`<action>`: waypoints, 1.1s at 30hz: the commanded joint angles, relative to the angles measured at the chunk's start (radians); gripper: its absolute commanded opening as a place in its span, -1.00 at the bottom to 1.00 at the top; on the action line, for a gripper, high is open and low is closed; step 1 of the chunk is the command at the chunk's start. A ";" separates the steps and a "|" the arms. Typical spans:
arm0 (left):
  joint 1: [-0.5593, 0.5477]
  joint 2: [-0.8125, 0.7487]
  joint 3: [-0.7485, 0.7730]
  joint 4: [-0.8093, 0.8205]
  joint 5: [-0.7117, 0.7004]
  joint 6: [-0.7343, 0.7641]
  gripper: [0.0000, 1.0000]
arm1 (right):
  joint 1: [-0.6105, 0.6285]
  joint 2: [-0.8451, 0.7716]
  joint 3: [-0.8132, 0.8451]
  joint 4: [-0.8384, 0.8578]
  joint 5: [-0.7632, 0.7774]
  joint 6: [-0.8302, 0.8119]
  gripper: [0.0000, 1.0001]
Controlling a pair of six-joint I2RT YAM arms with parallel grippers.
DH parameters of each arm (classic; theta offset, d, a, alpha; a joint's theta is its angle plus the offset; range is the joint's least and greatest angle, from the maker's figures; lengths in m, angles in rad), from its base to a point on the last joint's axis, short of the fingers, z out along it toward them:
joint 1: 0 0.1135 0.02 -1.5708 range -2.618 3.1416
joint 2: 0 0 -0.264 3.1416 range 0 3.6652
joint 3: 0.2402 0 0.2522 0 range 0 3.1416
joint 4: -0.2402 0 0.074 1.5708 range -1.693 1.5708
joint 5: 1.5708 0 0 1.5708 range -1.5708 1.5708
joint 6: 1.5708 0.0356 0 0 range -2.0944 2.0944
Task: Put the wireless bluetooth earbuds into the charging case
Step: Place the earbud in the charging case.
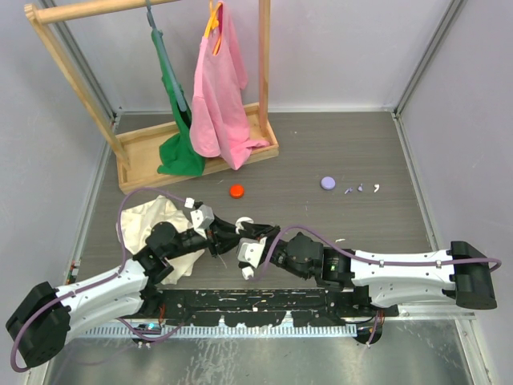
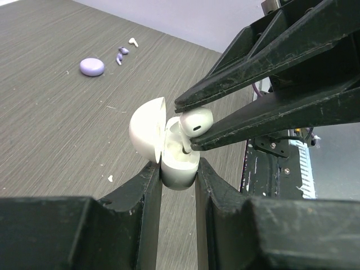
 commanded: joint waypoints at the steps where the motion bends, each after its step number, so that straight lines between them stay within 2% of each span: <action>1: 0.002 -0.018 0.007 0.082 -0.058 -0.009 -1.00 | 0.007 -0.010 0.010 0.023 -0.026 0.061 -0.45; 10: 0.001 -0.035 -0.004 0.092 -0.068 -0.008 -0.99 | 0.007 0.036 0.050 -0.014 0.053 0.151 -0.41; 17: 0.001 -0.030 -0.004 0.088 -0.060 0.009 -0.99 | 0.008 0.024 0.086 -0.027 0.087 0.205 -0.20; 25: 0.001 -0.021 -0.003 0.082 -0.062 0.023 -1.00 | 0.008 -0.035 0.156 -0.124 0.115 0.270 0.07; 33: 0.002 -0.014 -0.001 0.080 -0.066 0.026 -1.00 | 0.008 -0.058 0.196 -0.215 0.270 0.326 0.15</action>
